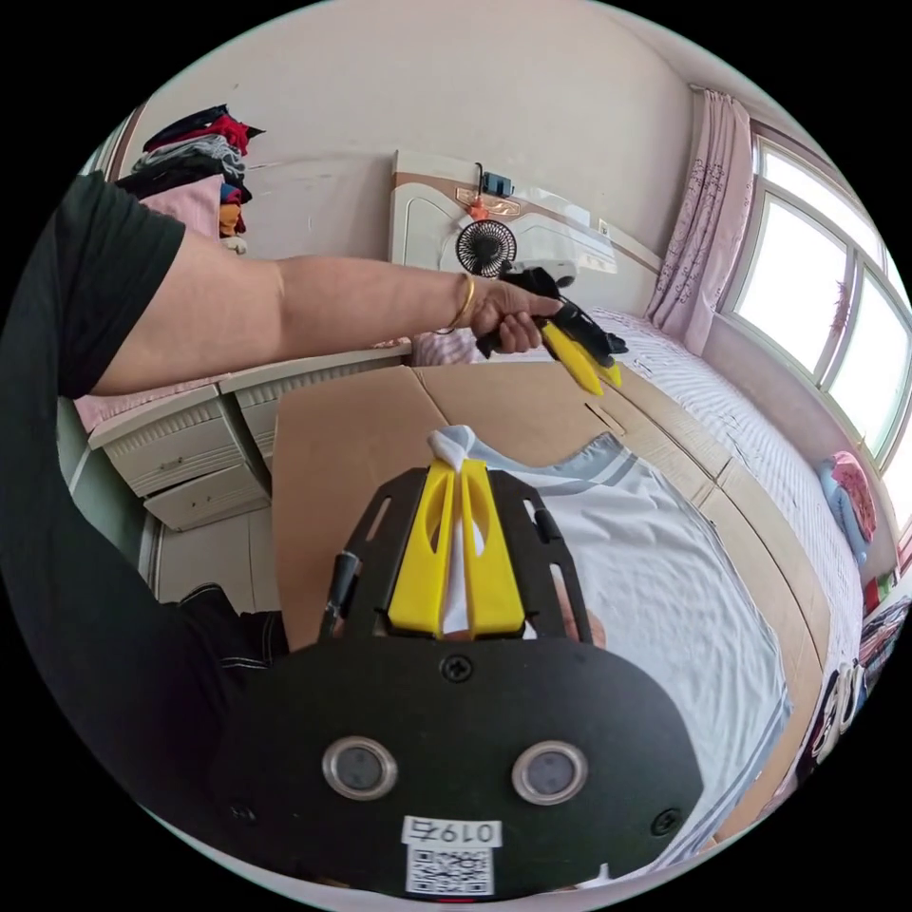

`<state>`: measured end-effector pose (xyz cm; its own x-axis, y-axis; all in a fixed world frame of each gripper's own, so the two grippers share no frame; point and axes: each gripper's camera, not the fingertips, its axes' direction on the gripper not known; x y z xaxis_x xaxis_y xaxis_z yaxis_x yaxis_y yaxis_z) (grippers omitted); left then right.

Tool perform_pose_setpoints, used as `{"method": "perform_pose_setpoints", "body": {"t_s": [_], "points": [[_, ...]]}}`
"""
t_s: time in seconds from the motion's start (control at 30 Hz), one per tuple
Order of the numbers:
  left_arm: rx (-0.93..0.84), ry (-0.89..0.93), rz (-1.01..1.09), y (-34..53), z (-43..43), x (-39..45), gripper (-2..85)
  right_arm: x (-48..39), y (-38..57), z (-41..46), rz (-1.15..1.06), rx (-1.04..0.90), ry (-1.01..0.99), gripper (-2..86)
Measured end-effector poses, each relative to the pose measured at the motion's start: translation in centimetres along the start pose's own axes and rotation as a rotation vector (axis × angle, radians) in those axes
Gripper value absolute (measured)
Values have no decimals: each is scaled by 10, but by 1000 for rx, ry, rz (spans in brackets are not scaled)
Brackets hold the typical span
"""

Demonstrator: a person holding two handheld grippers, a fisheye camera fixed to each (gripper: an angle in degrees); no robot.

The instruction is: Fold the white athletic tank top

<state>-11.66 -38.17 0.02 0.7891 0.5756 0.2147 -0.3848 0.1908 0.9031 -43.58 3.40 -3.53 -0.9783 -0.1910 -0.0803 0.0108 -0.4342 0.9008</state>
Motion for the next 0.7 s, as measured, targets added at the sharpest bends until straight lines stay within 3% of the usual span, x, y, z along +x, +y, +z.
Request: {"method": "perform_pose_setpoints", "body": {"t_s": [0.1,0.37,0.7], "points": [[-9,-165,159,-56,32,38,116,-4,7,13,2,-6,-7,-10],[-330,-468,571,-156,173,115,145,-7,47,25,40,19,-53,-9],[-410,-566,714,-225,252,177,114,-16,104,35,88,57,-116,-9]]}}
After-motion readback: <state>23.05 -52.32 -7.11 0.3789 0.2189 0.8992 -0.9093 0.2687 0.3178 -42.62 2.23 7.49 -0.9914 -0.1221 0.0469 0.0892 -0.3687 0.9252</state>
